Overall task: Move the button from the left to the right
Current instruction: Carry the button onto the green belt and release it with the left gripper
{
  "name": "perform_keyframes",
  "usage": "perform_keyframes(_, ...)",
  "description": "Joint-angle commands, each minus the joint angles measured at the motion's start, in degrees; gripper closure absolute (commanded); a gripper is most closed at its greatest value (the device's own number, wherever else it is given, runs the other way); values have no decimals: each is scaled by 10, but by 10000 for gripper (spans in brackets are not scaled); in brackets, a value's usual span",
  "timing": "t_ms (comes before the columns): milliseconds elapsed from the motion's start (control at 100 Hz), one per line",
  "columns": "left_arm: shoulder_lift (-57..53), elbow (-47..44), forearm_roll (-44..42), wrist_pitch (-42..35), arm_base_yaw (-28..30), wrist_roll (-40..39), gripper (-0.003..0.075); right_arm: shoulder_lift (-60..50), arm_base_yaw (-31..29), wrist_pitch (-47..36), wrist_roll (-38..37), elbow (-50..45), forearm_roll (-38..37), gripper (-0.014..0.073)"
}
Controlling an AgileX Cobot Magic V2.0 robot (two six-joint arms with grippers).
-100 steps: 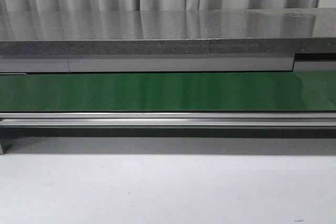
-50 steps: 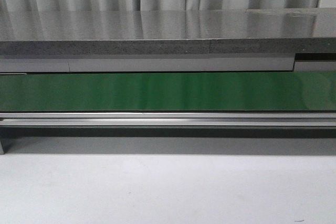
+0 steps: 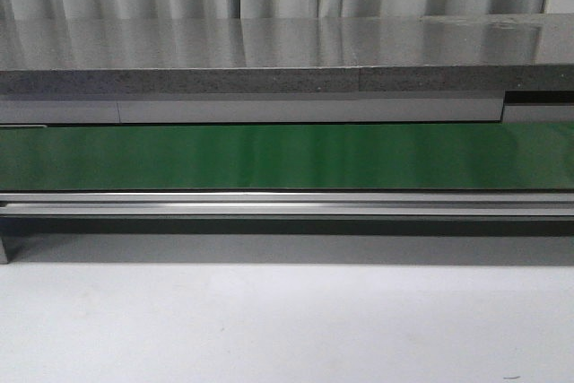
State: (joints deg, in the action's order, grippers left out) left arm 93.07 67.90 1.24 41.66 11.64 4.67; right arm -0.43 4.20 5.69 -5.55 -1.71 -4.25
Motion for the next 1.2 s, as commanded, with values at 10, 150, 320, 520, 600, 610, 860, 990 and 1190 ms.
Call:
perform_keyframes(10,-25,14,12,-15,-35,6,715,-10,1,-46,0,0,-6,662)
perform_keyframes(150,-13,14,12,-15,-73,6,715,-10,1,-46,0,0,-6,662)
perform_keyframes(320,9,14,15,-13,-91,6,714,-10,1,-46,0,0,-6,662)
perform_keyframes(520,20,14,23,-7,-92,6,531,-10,1,-46,0,0,-6,662)
perform_keyframes(600,20,14,23,-5,-92,6,372,-10,1,-46,0,0,-6,662)
perform_keyframes(610,20,14,23,-5,-92,6,340,-10,1,-46,0,0,-6,662)
perform_keyframes(860,19,14,23,-5,-92,9,108,-10,1,-46,0,0,-6,662)
perform_keyframes(990,-3,14,26,-9,-93,16,108,-10,1,-46,0,0,-6,662)
perform_keyframes(1190,-72,8,25,-42,-122,21,108,-10,1,-46,0,0,-6,662)
